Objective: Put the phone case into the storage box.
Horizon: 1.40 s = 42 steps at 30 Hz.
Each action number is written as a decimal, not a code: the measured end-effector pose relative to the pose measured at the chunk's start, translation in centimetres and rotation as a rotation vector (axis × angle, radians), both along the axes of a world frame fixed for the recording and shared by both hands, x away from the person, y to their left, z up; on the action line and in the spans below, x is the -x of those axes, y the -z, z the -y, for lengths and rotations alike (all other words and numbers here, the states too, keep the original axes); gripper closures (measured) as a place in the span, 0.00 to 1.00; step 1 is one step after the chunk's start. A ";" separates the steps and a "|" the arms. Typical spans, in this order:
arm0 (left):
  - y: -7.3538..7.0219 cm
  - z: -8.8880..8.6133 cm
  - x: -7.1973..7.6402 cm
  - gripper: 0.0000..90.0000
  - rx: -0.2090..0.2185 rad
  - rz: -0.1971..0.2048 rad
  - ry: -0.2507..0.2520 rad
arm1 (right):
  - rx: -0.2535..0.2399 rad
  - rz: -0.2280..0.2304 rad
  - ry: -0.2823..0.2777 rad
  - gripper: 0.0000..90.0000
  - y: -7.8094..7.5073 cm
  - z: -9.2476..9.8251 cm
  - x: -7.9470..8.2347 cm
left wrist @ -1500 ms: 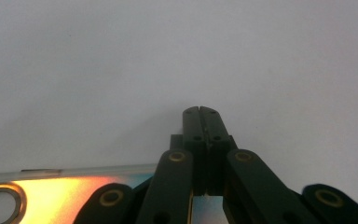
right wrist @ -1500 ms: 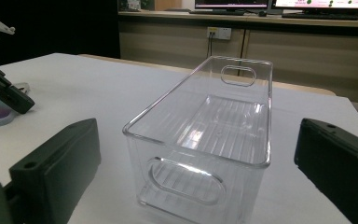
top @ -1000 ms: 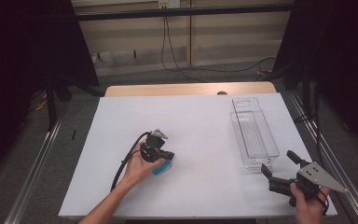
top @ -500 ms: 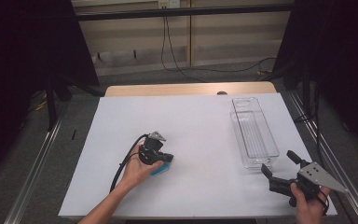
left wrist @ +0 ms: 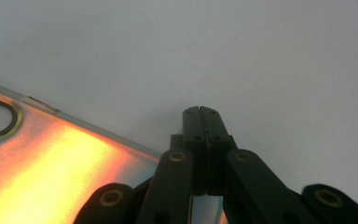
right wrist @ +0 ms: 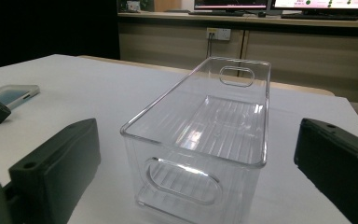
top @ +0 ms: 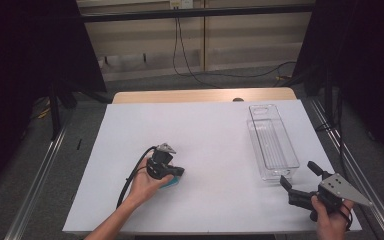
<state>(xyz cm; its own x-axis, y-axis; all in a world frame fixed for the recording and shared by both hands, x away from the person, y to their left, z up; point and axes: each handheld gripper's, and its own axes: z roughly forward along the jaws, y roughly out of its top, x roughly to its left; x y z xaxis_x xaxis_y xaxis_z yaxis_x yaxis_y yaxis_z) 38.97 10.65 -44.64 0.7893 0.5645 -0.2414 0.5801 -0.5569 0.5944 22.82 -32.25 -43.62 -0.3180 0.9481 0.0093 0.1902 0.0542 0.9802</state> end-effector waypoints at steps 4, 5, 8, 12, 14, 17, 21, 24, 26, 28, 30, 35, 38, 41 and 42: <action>0.1 -0.3 0.0 1.00 0.014 -0.009 0.007 | 0.004 0.002 -0.001 0.00 0.0 -0.1 0.0; 0.0 -0.4 0.1 1.00 0.013 -0.009 0.005 | 0.003 0.002 -0.001 0.00 0.0 -0.1 0.1; 0.0 -0.4 0.3 1.00 0.006 -0.004 0.006 | 0.002 -0.001 0.003 0.00 0.0 -0.1 0.0; -0.2 -1.0 0.6 1.00 -0.001 -0.019 -0.003 | 0.005 0.000 -0.003 0.00 0.0 -0.2 0.1; -0.2 -1.2 0.7 1.00 -0.001 -0.022 -0.004 | 0.004 -0.001 0.000 0.00 0.0 -0.2 0.0; -0.2 -1.4 0.9 1.00 0.002 -0.021 -0.010 | 0.003 -0.003 0.000 0.00 0.0 -0.2 -0.1; -0.1 -1.6 1.1 1.00 0.007 -0.022 -0.014 | 0.006 0.000 -0.002 0.00 0.0 -0.2 0.0; -0.1 -1.8 1.3 1.00 0.010 -0.015 -0.017 | 0.007 0.000 0.002 0.00 0.0 -0.1 0.0; -0.1 -1.9 1.4 1.00 0.011 -0.017 -0.018 | 0.004 -0.001 0.004 0.00 0.0 0.0 -0.1; -0.1 -2.1 1.6 1.00 0.005 -0.010 -0.014 | 0.002 0.000 0.003 0.00 0.0 -0.1 0.0; -0.1 -2.2 1.7 1.00 0.008 -0.009 -0.016 | 0.005 0.002 0.002 0.00 -0.1 -0.1 0.0; 0.0 -2.8 2.1 1.00 0.018 -0.009 -0.022 | 0.004 0.003 0.000 0.00 -0.1 -0.1 0.1; -0.1 -2.8 2.2 1.00 0.009 -0.010 -0.020 | 0.004 0.001 0.001 0.00 0.0 -0.1 0.0; -0.2 -2.9 2.2 1.00 0.009 -0.014 -0.023 | 0.009 0.006 -0.002 0.00 -0.1 -0.2 0.1; -0.2 -2.9 2.3 1.00 0.004 -0.012 -0.021 | 0.009 0.006 -0.002 0.00 -0.1 -0.2 0.1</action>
<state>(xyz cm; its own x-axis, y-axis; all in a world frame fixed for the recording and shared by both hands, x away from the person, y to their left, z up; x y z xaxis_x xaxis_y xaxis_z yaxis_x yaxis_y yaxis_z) 36.70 13.59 -44.45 0.7744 0.5799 -0.2530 0.5986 -0.5420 0.5899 22.72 -32.04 -43.52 -0.3196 0.9476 -0.0008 0.1840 0.0629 0.9809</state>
